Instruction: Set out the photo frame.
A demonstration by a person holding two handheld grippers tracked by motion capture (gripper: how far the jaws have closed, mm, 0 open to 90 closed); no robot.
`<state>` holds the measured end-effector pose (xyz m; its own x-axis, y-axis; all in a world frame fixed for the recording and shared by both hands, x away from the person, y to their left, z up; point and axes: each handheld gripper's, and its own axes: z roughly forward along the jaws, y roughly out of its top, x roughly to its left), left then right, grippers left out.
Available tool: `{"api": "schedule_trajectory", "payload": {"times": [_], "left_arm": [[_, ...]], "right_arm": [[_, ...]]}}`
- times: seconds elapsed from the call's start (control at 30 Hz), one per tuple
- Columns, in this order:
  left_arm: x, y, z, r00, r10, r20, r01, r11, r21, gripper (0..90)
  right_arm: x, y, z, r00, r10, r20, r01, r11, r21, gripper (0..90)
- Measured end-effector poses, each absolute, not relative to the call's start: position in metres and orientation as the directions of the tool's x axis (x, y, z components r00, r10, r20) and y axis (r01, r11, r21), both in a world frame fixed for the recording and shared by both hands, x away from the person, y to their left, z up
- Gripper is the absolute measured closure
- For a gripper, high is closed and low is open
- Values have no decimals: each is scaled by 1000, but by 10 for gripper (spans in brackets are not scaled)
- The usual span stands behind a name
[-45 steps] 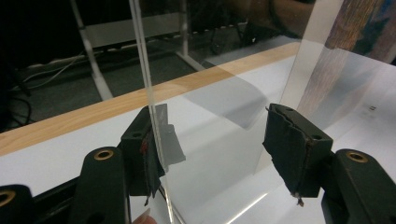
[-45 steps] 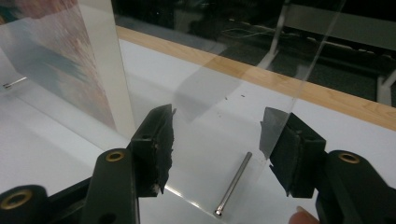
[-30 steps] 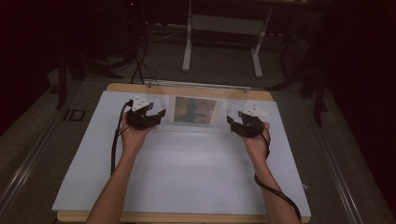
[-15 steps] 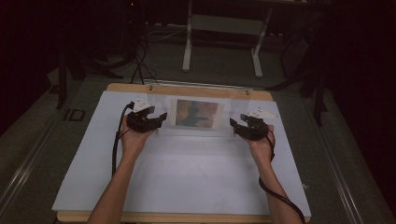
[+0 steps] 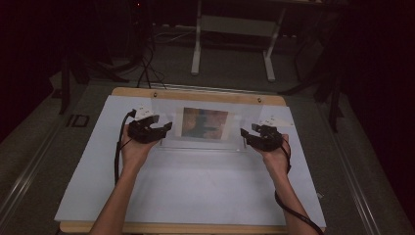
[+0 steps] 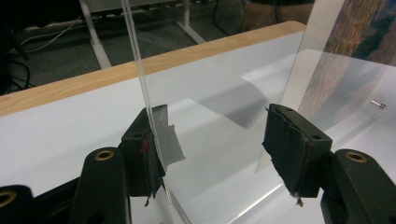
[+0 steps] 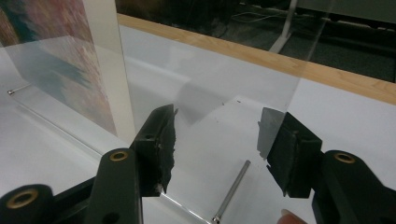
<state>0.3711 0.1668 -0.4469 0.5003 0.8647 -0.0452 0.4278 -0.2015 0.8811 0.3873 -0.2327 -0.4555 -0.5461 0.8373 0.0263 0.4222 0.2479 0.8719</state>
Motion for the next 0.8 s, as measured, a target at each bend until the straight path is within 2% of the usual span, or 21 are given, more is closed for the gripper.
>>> {"api": "schedule_trajectory", "payload": {"times": [0.23,0.8], "left_arm": [[365,170,-449,498,863,-85,457,-178,871,394],[344,165,-453,480,869,-118,495,-158,854,381]], "right_arm": [[377,-230,-452,-547,837,18,423,257,869,466],[357,-236,-453,-565,825,27,432,268,861,479]]}}
